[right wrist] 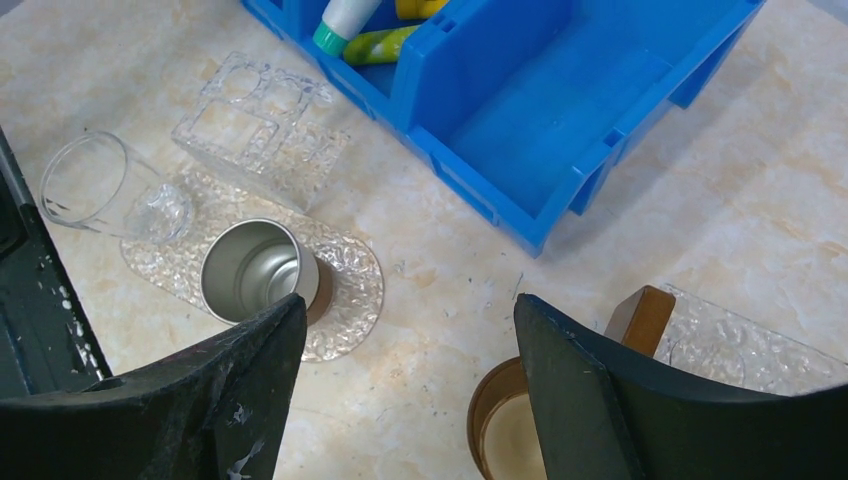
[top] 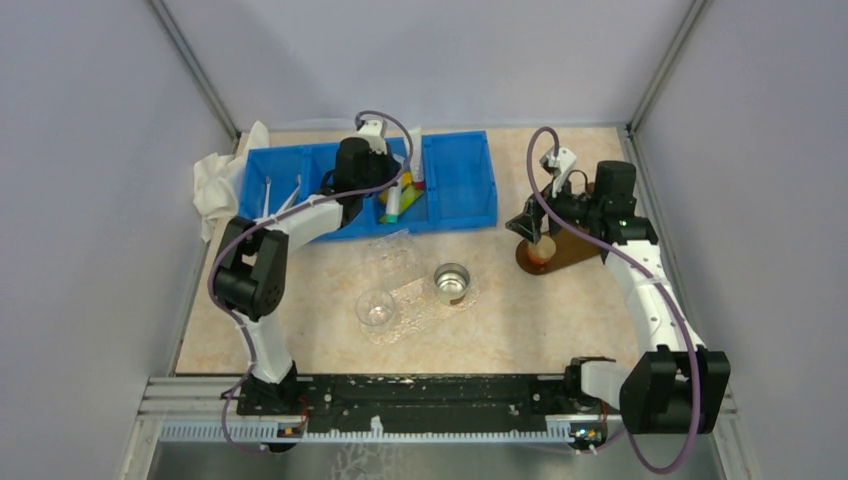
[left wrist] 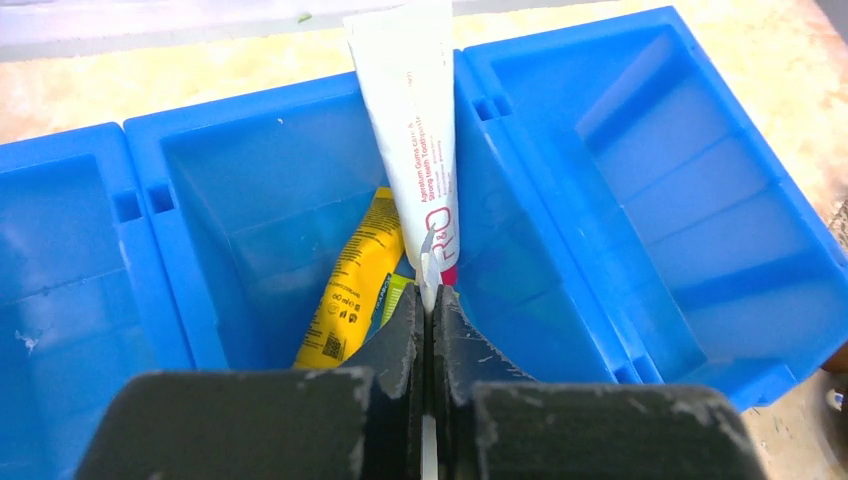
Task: Prepare toiletry sets of a toothbrush and toothpaste on the tray
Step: Pick up the toothpaste from the storage box.
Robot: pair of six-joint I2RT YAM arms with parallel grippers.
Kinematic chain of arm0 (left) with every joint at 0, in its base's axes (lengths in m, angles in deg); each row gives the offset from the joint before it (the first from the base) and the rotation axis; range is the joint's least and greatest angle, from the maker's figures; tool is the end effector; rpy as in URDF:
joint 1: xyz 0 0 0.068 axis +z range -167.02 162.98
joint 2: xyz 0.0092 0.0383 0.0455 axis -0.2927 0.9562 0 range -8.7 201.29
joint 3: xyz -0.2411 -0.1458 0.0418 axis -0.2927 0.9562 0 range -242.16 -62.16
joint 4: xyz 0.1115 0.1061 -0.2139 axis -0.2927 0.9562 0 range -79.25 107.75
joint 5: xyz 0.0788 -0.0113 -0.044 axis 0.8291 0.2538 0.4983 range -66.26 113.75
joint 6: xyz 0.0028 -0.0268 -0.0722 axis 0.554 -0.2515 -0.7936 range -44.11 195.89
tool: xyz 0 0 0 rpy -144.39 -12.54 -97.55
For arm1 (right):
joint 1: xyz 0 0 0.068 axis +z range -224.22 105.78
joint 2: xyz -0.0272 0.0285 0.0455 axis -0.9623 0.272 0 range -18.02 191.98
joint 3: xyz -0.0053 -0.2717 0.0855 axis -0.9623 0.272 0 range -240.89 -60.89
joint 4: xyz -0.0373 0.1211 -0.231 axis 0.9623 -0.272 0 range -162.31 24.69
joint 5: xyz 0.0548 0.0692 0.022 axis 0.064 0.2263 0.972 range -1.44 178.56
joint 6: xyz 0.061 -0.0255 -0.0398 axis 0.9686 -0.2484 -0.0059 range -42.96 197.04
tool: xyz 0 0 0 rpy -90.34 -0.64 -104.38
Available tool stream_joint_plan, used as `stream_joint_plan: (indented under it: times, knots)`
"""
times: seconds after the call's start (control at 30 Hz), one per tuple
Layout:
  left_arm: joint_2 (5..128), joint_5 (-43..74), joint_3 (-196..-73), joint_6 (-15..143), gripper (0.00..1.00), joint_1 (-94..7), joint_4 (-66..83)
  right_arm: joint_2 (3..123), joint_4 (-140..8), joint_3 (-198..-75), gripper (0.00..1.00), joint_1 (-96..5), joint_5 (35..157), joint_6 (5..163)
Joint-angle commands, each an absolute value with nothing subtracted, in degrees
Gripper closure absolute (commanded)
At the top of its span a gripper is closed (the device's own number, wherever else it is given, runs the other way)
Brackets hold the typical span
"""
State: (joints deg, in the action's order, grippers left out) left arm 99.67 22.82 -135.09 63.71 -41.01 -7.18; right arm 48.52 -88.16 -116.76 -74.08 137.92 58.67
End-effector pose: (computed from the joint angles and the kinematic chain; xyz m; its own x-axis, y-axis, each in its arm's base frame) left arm 0.4349 -0.1947 0.2393 -0.3575 -0.0719 -0.9312 0.3531 0.9126 -0.2060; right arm 0.2612 0.0505 0.3158 -0.3242 -0.2060 -0.9233 -0.7759 0.6163 0.1349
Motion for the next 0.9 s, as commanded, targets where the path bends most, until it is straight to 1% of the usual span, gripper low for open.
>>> stream_joint_plan:
  times: [0.0, 0.2, 0.63, 0.87]
  knots:
    - [94.5, 20.9, -131.2, 65.6, 1.00, -41.0, -16.7, 48.6, -84.7, -116.6, 0.24, -74.0, 141.3, 59.9]
    - [90.5, 17.9, -126.4, 67.3, 1.00, -41.0, -22.5, 48.6, -84.4, -116.4, 0.24, -74.0, 141.9, 60.1]
    - [86.4, 14.1, -121.7, 68.5, 1.00, -41.0, -28.9, 48.6, -82.9, -115.6, 0.23, -74.0, 143.6, 60.8]
    - [84.7, 10.2, -119.9, 68.6, 1.00, -41.0, -31.5, 48.4, -81.8, -115.1, 0.23, -74.0, 145.3, 61.4]
